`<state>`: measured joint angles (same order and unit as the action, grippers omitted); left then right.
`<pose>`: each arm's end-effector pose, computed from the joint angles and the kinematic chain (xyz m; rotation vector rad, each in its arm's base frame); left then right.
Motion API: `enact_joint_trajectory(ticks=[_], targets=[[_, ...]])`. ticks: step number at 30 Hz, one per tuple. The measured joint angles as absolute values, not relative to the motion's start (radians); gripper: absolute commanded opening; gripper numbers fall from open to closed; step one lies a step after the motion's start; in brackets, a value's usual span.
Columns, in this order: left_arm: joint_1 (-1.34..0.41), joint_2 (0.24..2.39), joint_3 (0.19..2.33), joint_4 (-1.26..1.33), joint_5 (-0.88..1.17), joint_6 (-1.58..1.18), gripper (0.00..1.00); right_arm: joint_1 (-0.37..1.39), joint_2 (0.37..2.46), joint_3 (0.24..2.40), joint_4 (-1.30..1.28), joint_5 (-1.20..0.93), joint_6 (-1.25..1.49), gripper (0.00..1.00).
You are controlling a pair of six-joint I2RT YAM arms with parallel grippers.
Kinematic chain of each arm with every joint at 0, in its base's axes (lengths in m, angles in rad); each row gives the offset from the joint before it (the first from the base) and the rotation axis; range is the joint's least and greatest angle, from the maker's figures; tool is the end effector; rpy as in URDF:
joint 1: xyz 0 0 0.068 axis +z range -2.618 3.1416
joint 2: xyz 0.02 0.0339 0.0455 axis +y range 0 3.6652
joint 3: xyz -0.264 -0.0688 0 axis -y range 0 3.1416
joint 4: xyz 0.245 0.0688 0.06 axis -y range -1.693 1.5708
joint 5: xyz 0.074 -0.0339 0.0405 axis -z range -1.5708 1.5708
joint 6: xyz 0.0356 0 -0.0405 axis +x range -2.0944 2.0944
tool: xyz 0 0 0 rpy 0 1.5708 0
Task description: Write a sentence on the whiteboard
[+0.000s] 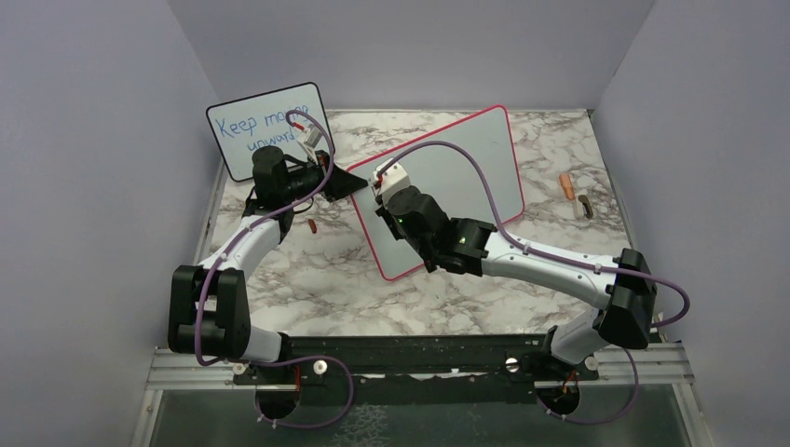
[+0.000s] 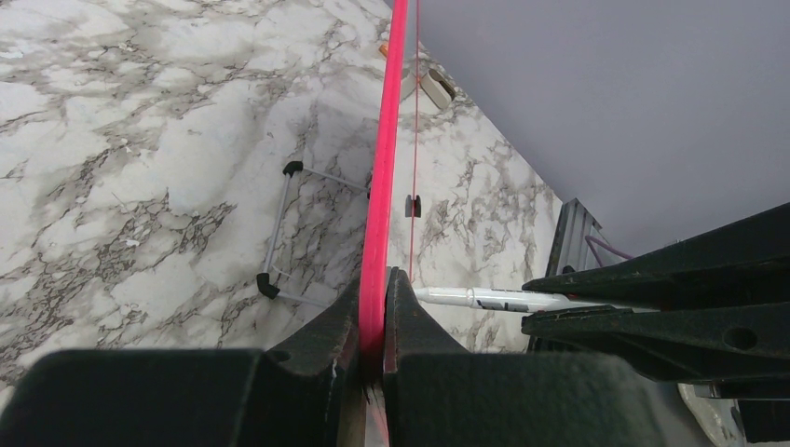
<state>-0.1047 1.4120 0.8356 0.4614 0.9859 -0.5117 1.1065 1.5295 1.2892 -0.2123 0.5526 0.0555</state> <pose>0.3046 -0.0619 0.2802 0.4335 1.7489 -1.2712 0.1757 0.3092 0.3316 -0.6711 1.8391 0.2051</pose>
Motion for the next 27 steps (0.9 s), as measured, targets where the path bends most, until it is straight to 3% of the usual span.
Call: enact_joint_trajectory(ticks=[27], targets=[[-0.105,1.412,0.836,0.462,0.986,-0.512,0.0,1.109,1.53,1.288,-0.213,0.553,0.064,0.01]])
